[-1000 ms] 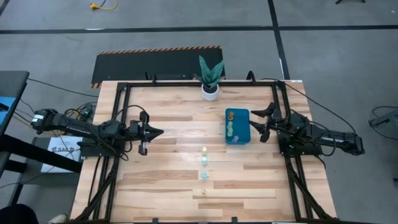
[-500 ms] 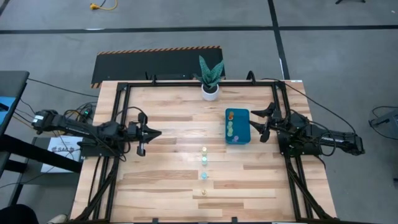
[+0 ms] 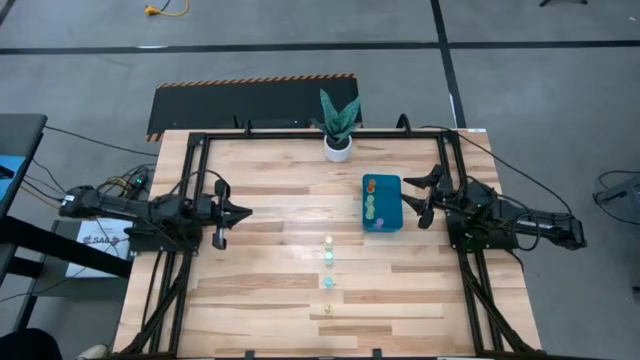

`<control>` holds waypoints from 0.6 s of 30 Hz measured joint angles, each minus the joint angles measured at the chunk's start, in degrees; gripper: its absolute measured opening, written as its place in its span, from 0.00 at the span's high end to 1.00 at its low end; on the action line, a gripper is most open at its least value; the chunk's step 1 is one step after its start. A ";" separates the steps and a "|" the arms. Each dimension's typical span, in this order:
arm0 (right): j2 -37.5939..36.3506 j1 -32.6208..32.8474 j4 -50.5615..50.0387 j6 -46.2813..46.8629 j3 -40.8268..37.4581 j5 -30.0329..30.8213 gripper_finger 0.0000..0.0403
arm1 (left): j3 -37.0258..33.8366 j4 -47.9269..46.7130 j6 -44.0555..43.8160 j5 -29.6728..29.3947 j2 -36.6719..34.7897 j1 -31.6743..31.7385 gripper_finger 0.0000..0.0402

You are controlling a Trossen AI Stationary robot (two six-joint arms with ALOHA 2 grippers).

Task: Pick and place pill bottles into a basket
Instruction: Move the blue bin to the center of the table

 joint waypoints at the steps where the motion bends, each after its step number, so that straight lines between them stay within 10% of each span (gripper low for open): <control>1: 0.00 0.00 0.00 -0.02 0.00 -0.02 0.39 | 0.00 -1.44 -0.02 0.00 -1.34 0.00 0.98; 18: 0.00 0.02 0.00 0.00 0.00 -0.01 0.39 | -0.07 -17.95 -3.00 -1.33 -14.09 -0.13 0.98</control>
